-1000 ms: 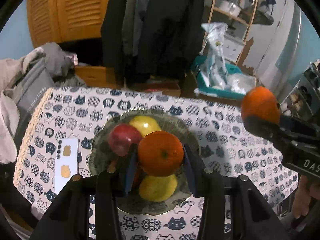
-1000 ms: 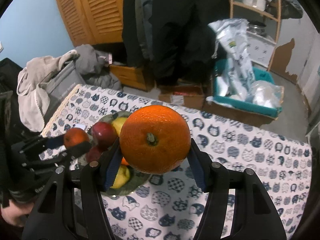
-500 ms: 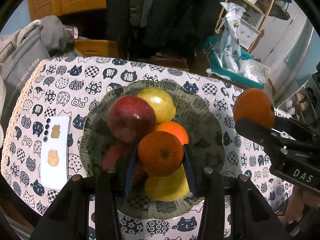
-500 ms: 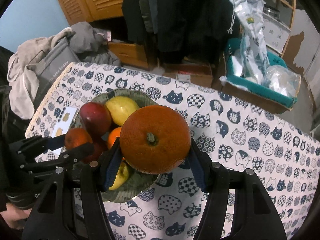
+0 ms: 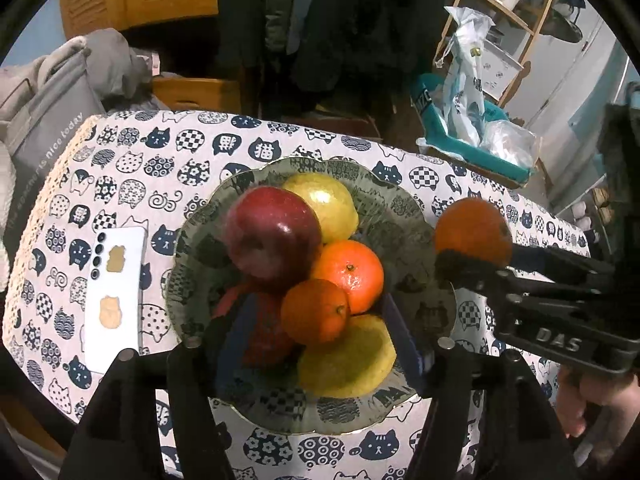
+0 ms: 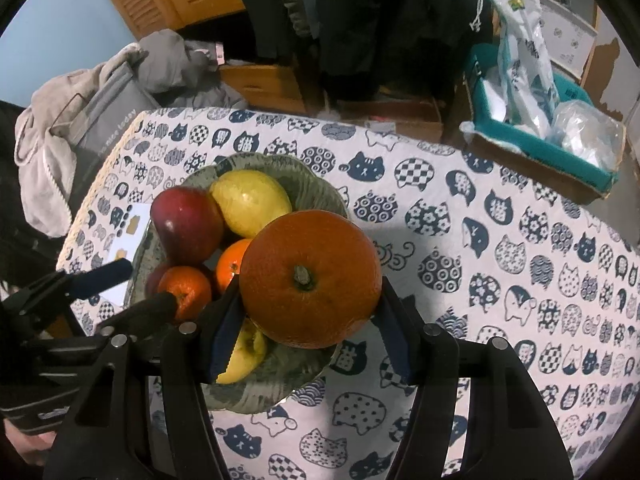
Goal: Organize fruits
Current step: 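Lower the tangerine into the bowl and open the left tool while the right tool releases its tangerine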
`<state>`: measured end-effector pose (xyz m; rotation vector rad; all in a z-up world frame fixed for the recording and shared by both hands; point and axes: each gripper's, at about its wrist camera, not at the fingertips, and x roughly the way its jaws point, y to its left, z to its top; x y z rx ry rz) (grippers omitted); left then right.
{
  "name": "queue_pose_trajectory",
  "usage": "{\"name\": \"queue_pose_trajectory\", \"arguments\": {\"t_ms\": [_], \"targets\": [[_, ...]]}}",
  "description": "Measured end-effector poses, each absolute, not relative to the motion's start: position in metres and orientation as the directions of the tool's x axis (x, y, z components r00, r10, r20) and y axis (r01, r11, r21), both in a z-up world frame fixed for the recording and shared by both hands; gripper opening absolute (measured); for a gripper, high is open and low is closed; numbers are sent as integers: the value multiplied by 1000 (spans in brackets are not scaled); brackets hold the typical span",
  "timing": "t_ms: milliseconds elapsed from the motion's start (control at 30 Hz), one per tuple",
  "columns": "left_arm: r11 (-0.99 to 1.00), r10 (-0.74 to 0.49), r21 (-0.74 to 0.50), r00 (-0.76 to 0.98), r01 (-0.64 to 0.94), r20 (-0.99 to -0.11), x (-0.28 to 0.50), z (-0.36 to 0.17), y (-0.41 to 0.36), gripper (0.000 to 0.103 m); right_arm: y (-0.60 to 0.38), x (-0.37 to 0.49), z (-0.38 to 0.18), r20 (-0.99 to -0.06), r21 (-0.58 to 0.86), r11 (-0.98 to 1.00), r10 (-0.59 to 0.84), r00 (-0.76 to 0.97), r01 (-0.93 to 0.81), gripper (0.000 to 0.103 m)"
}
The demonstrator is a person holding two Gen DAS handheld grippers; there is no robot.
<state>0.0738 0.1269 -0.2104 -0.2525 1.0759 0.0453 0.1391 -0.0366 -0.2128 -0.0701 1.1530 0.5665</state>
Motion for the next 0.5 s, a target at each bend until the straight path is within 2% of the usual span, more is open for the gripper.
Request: {"name": "queue_pose_trajectory", "arguments": {"t_ms": [500], "targets": [[962,-66,-186,490,-200,-869,53,-193,147,67,-16,131,-231,-906,207,847,355,231,-490,67]]}}
